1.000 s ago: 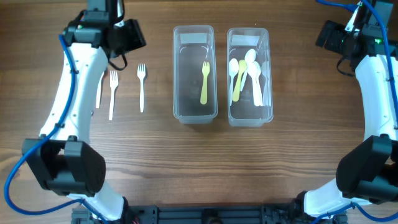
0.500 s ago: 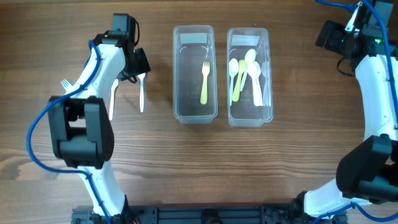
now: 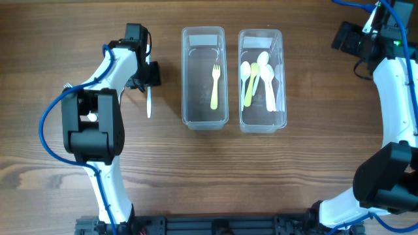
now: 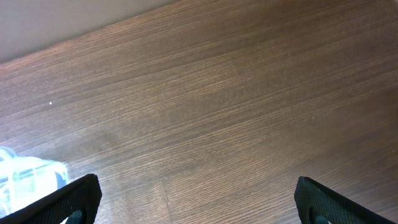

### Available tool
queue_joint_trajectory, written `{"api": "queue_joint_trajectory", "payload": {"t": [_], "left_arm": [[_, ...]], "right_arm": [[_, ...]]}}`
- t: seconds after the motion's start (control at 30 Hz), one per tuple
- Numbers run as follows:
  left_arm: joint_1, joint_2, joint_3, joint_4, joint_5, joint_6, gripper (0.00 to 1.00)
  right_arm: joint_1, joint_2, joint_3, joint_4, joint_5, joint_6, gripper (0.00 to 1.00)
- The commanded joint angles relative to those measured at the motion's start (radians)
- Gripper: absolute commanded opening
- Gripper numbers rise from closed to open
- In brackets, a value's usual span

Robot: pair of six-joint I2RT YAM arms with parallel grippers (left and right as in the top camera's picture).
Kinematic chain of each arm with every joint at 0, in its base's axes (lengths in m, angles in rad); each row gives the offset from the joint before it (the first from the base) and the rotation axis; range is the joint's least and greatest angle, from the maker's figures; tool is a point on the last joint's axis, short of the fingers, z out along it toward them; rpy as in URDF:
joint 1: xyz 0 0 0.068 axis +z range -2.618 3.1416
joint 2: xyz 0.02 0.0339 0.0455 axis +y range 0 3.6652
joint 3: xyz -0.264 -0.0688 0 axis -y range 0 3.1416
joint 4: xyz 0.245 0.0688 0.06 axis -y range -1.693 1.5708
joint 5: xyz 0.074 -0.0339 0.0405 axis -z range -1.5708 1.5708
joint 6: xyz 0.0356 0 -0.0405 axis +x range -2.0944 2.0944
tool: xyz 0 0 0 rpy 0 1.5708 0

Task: Pack container
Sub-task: 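Move the left gripper back and grasp a white fork by its handle, then carry the white fork into the left container and release it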

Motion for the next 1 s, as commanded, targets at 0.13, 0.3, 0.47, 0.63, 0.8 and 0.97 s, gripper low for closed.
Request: {"api": "queue_joint_trajectory", "payload": {"t": [0.13, 0.3, 0.47, 0.63, 0.8, 0.97], "left_arm": [[-0.002, 0.012, -0.008, -0.003, 0.026, 0.051, 0.18], [-0.002, 0.012, -0.008, -0.021, 0.054, 0.045, 0.15], [-0.002, -0.025, -0.004, -0.032, 0.053, 0.027, 0.13], [-0.001, -0.121, 0.016, -0.032, 0.053, 0.024, 0.04], [-0.003, -0.263, 0.067, -0.011, 0.065, -0.060, 0.04], [-0.047, -0.381, 0.071, 0.049, 0.151, -0.130, 0.04]], "right_arm": [[0.002, -0.013, 0.018, 0.004, 0.017, 0.000, 1.00], [0.002, -0.013, 0.018, 0.004, 0.017, 0.000, 1.00], [0.002, -0.013, 0.018, 0.004, 0.017, 0.000, 1.00], [0.002, -0.013, 0.018, 0.004, 0.017, 0.000, 1.00], [0.002, -0.013, 0.018, 0.004, 0.017, 0.001, 0.99], [0.002, -0.013, 0.018, 0.004, 0.017, 0.000, 0.99]]}}
